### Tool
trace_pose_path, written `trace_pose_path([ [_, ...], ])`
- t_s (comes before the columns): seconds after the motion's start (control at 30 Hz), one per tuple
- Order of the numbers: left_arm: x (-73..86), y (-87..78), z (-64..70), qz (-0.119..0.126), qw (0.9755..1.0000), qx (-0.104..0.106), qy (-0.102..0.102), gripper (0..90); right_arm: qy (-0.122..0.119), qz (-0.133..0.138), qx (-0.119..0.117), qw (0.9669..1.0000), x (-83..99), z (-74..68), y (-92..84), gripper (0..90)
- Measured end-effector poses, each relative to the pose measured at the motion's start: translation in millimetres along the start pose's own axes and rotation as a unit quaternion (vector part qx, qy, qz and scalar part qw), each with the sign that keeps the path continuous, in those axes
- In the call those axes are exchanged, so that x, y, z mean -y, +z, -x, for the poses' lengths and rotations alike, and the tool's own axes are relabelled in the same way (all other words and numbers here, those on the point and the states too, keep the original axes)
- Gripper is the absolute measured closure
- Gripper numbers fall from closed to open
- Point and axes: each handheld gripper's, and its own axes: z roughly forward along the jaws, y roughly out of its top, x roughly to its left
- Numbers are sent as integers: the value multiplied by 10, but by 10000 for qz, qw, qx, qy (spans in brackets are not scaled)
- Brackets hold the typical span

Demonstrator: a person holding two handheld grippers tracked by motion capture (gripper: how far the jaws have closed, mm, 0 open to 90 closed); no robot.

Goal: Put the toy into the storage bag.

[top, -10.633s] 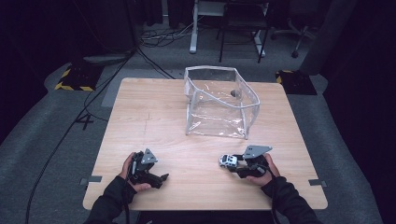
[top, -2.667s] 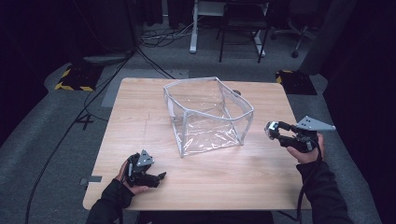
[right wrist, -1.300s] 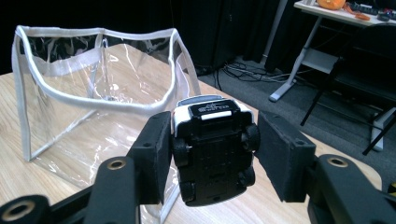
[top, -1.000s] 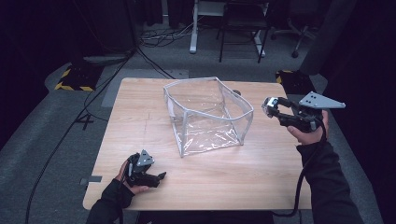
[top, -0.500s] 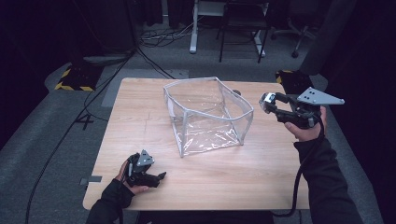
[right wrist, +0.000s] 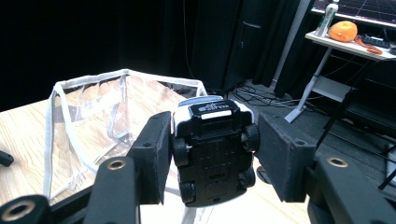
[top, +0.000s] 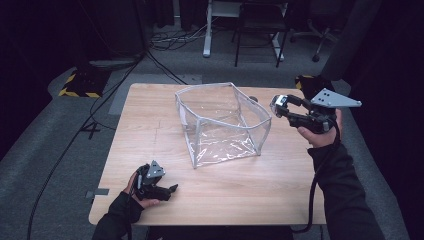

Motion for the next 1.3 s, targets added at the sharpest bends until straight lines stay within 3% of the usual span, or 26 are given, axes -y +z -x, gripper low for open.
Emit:
trace_pose_path([
  [0.77,0,0,0,-1,10000,-1,-2,154,-39,-1,-294,9996,-115,-218,302,470],
  [1.17,0,0,0,-2,10000,-1,-1,154,65,-27,-396,9992,-169,-312,507,470],
  [1.3,1,0,0,1,10000,-1,0,154,-15,-57,-425,9991,-205,-347,573,470],
])
